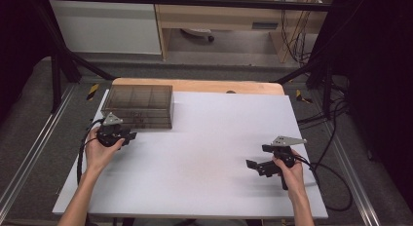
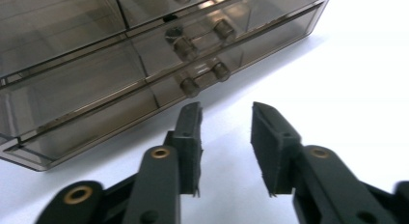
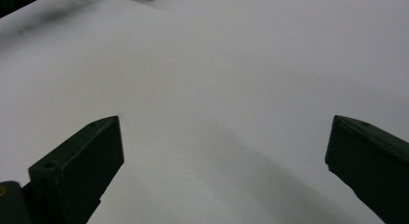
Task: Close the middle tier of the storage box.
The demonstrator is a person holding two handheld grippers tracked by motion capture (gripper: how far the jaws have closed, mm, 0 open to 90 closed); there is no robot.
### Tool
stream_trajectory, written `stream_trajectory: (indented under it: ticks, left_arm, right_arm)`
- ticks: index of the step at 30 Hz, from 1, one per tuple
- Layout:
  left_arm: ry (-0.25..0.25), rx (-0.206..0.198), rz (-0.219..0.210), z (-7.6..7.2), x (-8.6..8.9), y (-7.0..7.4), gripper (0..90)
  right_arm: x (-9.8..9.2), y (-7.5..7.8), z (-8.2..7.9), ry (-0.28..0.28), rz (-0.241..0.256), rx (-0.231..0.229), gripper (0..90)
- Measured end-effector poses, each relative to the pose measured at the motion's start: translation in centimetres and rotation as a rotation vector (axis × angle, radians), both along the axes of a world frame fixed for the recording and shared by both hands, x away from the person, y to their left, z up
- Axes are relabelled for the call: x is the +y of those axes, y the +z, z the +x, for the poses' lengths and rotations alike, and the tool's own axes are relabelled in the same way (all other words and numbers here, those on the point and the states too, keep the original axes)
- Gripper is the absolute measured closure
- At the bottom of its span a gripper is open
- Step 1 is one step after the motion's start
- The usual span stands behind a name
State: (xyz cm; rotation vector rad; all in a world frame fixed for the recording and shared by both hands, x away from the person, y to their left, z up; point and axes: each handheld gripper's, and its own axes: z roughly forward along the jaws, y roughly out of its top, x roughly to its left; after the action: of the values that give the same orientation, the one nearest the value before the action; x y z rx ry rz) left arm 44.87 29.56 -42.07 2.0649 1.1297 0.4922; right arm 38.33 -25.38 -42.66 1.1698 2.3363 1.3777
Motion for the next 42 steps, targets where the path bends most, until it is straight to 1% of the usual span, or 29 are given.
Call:
stream_trajectory:
  ticks: [5, 8, 9, 14, 16, 19, 22, 30, 32, 34, 39, 42]
  left_arm:
    - [-0.004, -0.018, 0.017, -0.6, -0.2, 0.3, 46.0]
    - [-0.013, -0.018, 0.018, -0.9, -0.3, 0.5, 39.8]
    - [-0.014, -0.016, 0.017, -1.0, -0.4, 0.5, 36.6]
    - [-0.028, -0.019, 0.001, -1.5, -0.5, 0.9, 26.5]
    - [-0.035, -0.017, 0.003, -1.7, -0.6, 1.0, 21.8]
    - [-0.045, -0.021, -0.002, -2.0, -0.7, 1.1, 18.8]
    - [-0.059, -0.018, 0.006, -2.4, -0.7, 1.2, 14.7]
    - [-0.078, -0.021, 0.006, -3.4, -0.6, 1.3, 10.2]
    - [-0.085, -0.021, -0.004, -3.7, -0.6, 1.2, 8.7]
    - [-0.086, -0.026, -0.006, -4.0, -0.5, 1.2, 8.1]
    - [-0.090, -0.019, -0.010, -4.6, -0.2, 0.9, 6.8]
    - [-0.089, -0.024, -0.013, -5.0, -0.1, 0.7, 6.8]
  right_arm:
    - [0.0, 0.0, 0.0, 0.001, -0.002, 0.000, 0.5]
    - [0.0, 0.0, 0.0, 0.001, -0.001, -0.001, 0.5]
    - [0.0, 0.0, 0.0, 0.001, -0.001, 0.000, 0.5]
    - [0.0, 0.0, 0.0, 0.000, 0.000, 0.001, 0.5]
    - [0.0, 0.0, 0.0, 0.000, 0.001, 0.002, 0.5]
    - [0.0, 0.0, 0.0, 0.001, 0.001, -0.001, 0.5]
    - [0.0, 0.0, 0.0, -0.001, 0.001, -0.001, 0.5]
    - [-0.1, 0.1, 0.0, -0.001, 0.000, 0.000, 0.5]
    - [0.0, 0.1, 0.0, -0.001, 0.001, 0.000, 0.5]
    - [-0.1, 0.1, 0.0, -0.002, 0.001, -0.001, 0.5]
    - [-0.1, 0.1, 0.0, -0.001, 0.000, -0.001, 0.5]
    - [-0.1, 0.1, 0.0, -0.001, 0.000, -0.001, 0.5]
